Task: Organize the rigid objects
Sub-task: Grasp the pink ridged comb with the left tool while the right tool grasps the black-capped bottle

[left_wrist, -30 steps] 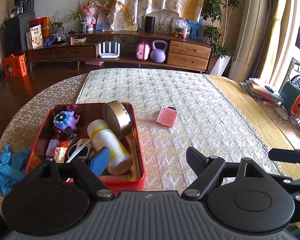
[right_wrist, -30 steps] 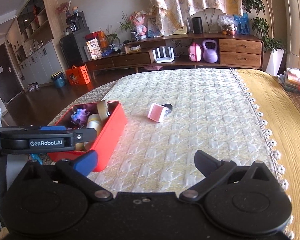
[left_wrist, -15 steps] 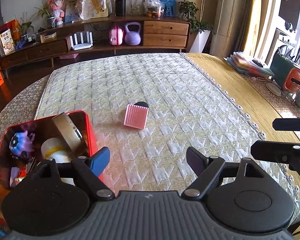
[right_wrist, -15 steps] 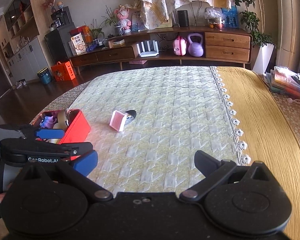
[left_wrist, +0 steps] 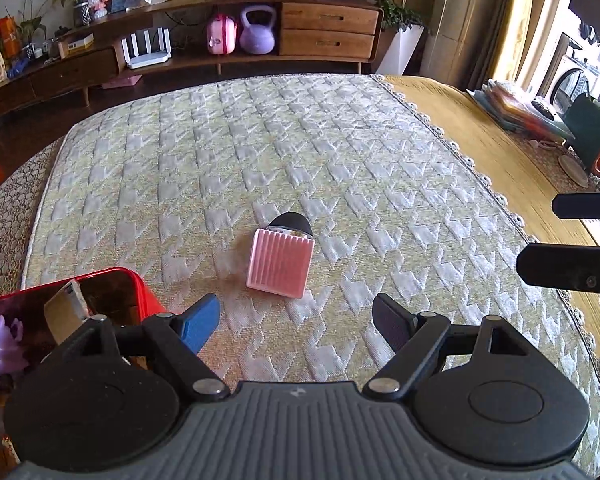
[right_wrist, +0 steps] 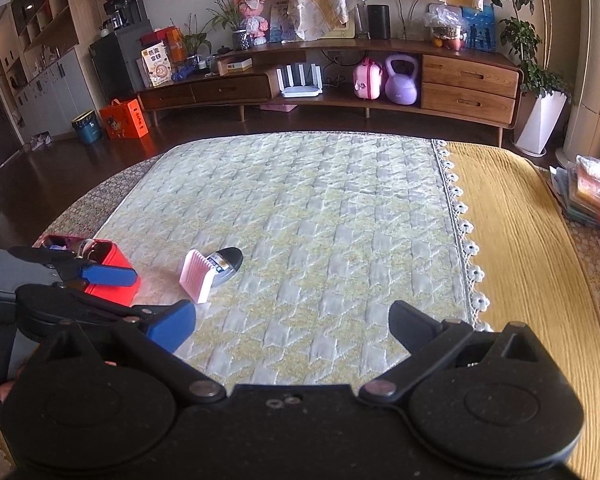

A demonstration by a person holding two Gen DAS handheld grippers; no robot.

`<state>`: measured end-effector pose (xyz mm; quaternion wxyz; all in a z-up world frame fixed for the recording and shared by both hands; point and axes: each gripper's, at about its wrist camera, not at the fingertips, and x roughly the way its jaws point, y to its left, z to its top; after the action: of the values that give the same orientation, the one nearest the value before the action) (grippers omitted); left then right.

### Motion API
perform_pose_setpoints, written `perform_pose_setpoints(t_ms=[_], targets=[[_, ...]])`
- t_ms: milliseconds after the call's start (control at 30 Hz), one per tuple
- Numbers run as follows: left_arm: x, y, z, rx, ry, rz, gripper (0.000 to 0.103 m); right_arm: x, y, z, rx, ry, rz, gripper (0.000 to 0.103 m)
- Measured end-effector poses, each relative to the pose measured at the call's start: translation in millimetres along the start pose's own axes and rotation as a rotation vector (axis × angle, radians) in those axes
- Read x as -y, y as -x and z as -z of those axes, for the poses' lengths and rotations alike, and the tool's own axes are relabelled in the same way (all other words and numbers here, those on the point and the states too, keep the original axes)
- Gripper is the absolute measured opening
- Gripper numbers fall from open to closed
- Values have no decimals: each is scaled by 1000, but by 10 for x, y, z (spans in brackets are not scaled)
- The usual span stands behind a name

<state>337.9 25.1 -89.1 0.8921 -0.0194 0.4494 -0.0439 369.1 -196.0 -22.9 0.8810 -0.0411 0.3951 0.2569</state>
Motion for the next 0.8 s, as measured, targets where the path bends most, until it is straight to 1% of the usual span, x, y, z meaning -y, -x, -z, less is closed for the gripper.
perform_pose_setpoints(t_ms=[67,200,467,567,633,667,733,800], targets=[[-19,-95,-38,-13,1,11,83,28,-95,-42,-13,-4,-11,103],[-47,-273,-99,-37,-1,-10,83,41,-294,-148,-43,3,-20,103],[-31,-415,-173,0,-51,-59,83,-58,-685,-368,-72,2,-28,103],[-15,-416,-188,23,-66,-47,83,-96,-830,-422,-84,-10,-30,102],[12,-440,-193,17,-77,-46,83,-131,-907,-438,-94,-18,-40,102],[33,-460,-191,10,-88,-52,81,-153,-948,-451,-99,-24,-46,102],[56,-516,-187,-21,-91,-39,65,-194,-1007,-465,-110,-24,-49,102],[33,-532,-179,-32,-81,-41,60,-233,-1059,-488,-114,-26,-50,102]])
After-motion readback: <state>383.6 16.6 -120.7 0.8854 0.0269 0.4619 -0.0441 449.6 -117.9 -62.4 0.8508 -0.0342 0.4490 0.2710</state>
